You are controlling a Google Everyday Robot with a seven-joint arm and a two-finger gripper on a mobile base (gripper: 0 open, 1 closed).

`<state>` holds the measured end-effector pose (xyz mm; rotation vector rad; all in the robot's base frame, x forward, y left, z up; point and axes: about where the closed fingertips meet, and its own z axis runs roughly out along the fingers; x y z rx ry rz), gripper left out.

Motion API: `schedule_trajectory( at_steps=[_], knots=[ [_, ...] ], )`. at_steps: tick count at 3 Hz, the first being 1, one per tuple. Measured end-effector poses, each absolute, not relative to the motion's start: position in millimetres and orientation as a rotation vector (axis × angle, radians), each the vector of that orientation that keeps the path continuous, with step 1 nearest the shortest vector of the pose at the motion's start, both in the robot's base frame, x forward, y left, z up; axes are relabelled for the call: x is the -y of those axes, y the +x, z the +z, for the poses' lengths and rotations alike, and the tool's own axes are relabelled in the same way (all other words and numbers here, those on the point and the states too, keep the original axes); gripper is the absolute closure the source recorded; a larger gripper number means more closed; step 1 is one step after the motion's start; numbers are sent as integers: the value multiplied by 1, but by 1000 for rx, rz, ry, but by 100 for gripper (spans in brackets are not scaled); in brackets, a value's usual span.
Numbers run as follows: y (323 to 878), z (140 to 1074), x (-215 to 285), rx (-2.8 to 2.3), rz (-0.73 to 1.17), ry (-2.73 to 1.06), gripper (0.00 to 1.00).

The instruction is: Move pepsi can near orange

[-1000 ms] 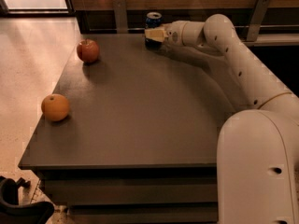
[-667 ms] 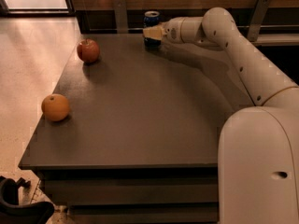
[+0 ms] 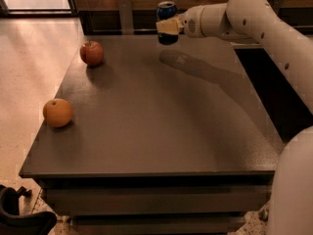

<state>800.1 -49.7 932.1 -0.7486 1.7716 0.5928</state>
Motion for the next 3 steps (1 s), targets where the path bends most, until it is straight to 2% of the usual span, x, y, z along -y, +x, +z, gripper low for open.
schedule_trajectory(
  at_steps=[2,3],
  knots=[
    [738,959,43,-1740,626,-780,100],
    [680,966,15,-1710,692,-794,100]
  ],
)
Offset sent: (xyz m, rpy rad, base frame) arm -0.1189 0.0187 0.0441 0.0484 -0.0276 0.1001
